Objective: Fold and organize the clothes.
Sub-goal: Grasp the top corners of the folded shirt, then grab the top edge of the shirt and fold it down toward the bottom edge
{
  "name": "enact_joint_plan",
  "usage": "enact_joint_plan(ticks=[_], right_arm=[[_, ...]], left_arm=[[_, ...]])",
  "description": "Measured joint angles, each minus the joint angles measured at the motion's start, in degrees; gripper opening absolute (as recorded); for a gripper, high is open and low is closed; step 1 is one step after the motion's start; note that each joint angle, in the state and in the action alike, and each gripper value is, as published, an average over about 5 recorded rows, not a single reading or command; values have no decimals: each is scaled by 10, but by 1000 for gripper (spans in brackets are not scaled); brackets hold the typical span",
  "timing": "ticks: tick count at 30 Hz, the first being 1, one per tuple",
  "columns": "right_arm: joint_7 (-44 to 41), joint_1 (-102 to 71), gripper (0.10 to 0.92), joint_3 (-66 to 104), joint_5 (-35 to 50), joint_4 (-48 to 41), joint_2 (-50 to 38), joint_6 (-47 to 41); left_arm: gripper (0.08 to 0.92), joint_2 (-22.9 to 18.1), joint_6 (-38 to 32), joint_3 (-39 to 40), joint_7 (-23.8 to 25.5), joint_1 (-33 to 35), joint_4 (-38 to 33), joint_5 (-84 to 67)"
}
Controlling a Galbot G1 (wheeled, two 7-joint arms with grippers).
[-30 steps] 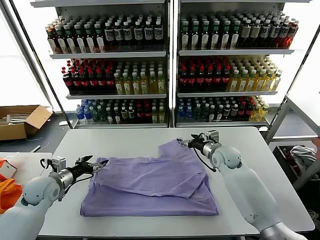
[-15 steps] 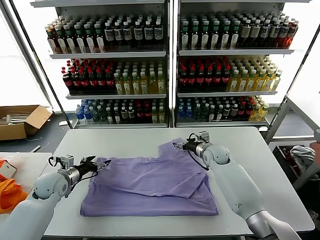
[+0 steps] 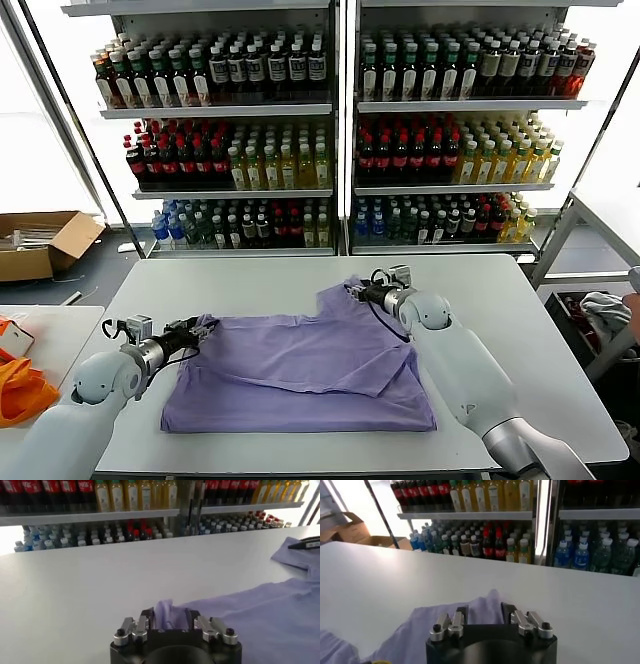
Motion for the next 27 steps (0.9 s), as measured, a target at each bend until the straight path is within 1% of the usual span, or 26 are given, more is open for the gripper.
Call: enact_joint_plan(ticks=[7,10,13,17,27], right_arm=[[10,-8,178,8,20,21,-5,3],[17,-14,118,14,34,44,-11,3],[26,-25,107,21,51,75,-19,2],[42,-49,107,34,76,125,-35,0],[75,-151,107,82,127,291,-90,-4]], left_arm=[[175,-1,-1,-1,-9,1,-7,-7],[110,0,-2,-6,-22,6,-18,-15],[90,4,-4,-15,-34,13,-37,-24],[88,11,-6,-29,-45,28,-68,-36],[88,28,-11,-80,-53,90,-152,-56]])
